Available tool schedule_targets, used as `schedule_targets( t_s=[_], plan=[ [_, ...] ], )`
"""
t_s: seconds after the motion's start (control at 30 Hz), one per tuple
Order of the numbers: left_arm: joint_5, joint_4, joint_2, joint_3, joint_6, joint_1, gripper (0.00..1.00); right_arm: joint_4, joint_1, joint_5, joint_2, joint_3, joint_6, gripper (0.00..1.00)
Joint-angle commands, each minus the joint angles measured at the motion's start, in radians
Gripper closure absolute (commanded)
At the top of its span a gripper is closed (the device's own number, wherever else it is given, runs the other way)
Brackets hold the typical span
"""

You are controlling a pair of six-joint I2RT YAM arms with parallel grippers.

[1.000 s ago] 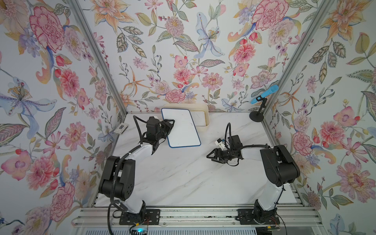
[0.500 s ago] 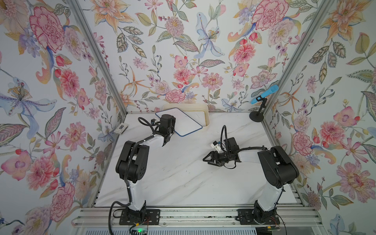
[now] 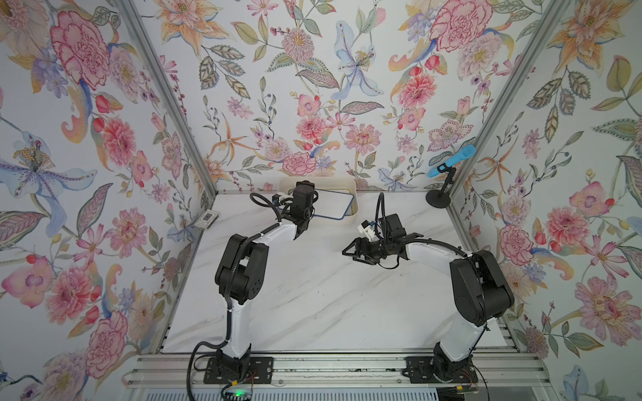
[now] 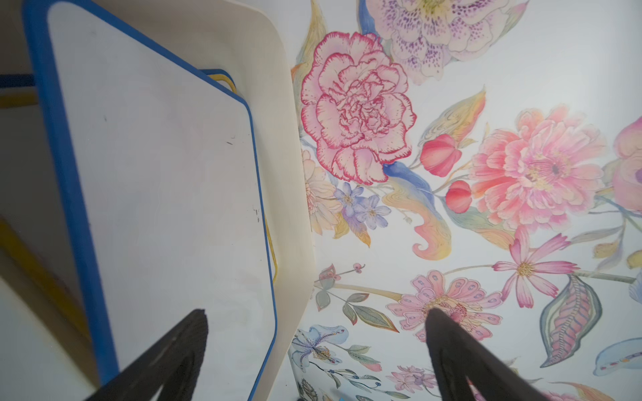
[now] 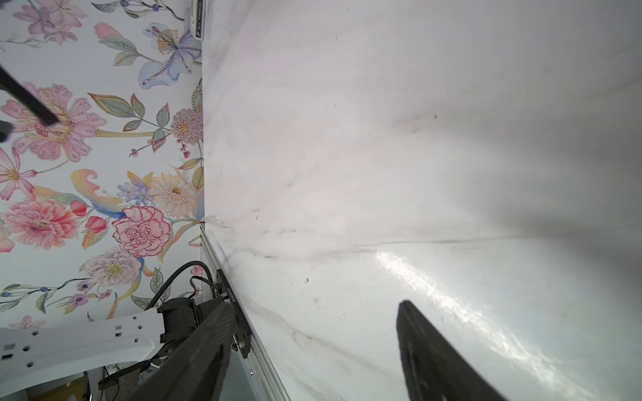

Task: Put the whiteboard into the storage box
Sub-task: Place the whiteboard in the storage box.

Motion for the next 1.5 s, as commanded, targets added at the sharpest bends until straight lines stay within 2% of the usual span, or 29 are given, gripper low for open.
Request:
schedule_targets(
  t_s=[0.0,0.23,0.37,0.43,0.57,0.77,0.9,1.07,1.27,1.33,1.47],
  plan=[
    [0.024,0.012,0.042,0.024,-0.002,0.007,0.01,-0.083,0.005,0.015,-0.003,0.059,0.004,0.25],
    [0.097,0.071,0.073,0.032,0.072,0.008,0.0,-0.088,-0.003,0.038,0.016,0.11,0.012,0.25],
    [0.176,0.082,0.056,0.031,0.207,0.025,0.0,-0.088,-0.017,0.049,0.069,0.183,0.011,0.25],
    [0.236,0.033,0.051,0.052,0.275,0.038,0.0,-0.088,-0.03,0.051,0.126,0.249,0.032,0.26],
    [0.386,0.052,0.01,-0.025,0.417,0.052,0.01,-0.089,-0.037,0.029,0.231,0.423,0.085,0.27],
    [0.495,0.135,-0.182,-0.342,0.579,0.075,0.0,-0.197,-0.035,0.061,0.4,0.693,0.088,0.27],
    [0.528,0.044,-0.321,-0.446,0.723,0.085,0.0,-0.275,-0.024,0.123,0.513,0.815,0.077,0.28],
    [0.475,-0.169,-0.524,-0.508,0.93,0.087,0.0,-0.427,-0.01,0.215,0.657,0.991,0.045,0.28],
    [0.448,-0.238,-0.732,-0.659,0.996,0.128,0.0,-0.594,-0.02,0.23,0.906,1.362,0.021,0.27],
    [0.449,-0.242,-0.783,-0.702,1.004,0.151,0.0,-0.596,-0.02,0.211,0.927,1.401,0.022,0.28],
    [0.444,-0.264,-0.859,-0.753,1.024,0.195,0.0,-0.599,0.0,0.153,0.824,1.296,-0.007,0.28]
  ],
)
